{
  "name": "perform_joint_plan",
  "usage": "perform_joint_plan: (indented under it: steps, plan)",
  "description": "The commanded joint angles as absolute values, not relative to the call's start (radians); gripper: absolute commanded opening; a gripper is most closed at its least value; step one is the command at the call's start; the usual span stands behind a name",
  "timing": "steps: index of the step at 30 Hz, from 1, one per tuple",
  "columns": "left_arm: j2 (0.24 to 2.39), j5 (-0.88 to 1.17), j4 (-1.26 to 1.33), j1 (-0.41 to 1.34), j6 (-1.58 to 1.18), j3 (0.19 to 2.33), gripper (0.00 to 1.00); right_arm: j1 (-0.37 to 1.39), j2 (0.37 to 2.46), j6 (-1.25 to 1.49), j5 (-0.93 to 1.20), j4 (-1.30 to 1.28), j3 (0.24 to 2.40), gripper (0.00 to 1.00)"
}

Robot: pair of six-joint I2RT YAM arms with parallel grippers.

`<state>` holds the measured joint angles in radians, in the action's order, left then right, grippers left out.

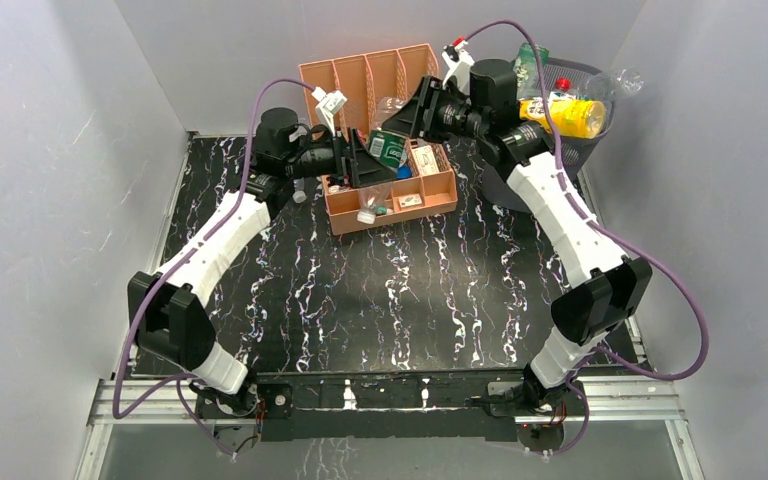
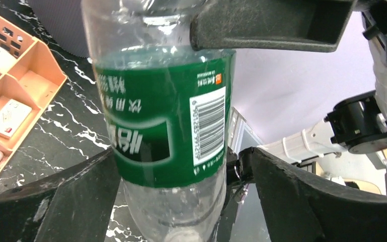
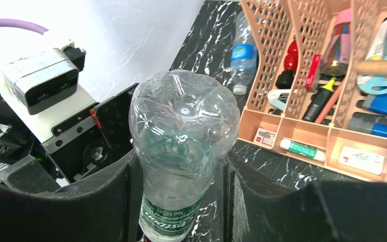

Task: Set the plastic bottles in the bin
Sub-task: Pick up the plastic bottle at the center of the board, then place the plastic bottle in the trash bin.

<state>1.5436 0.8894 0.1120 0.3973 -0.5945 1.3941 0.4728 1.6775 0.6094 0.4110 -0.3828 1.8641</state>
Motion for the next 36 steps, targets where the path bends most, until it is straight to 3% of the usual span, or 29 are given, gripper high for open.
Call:
perform_joint_plan:
  steps: [1, 10, 13, 21, 36]
  plan:
    - [1.490, 0.783, -0.029, 0.397, -0.478, 1.477, 0.98, 0.437, 1.666, 0.547, 0.332, -0.401, 1.957, 0.46]
    - [1.400, 0.614, -0.143, 0.320, -0.434, 1.495, 0.98, 0.223, 1.678, 0.509, 0.219, -0.431, 2.072, 0.45]
    - [1.385, 0.615, -0.155, 0.277, -0.413, 1.452, 0.98, 0.107, 1.641, 0.495, 0.033, -0.213, 2.010, 0.44]
    - [1.387, 0.704, -0.104, 0.147, -0.426, 1.353, 0.98, 0.051, 1.676, 0.442, -0.324, 0.035, 1.983, 0.44]
    - [1.422, 0.737, -0.052, 0.112, -0.464, 1.327, 0.98, 0.020, 1.681, 0.368, -0.480, 0.105, 1.905, 0.44]
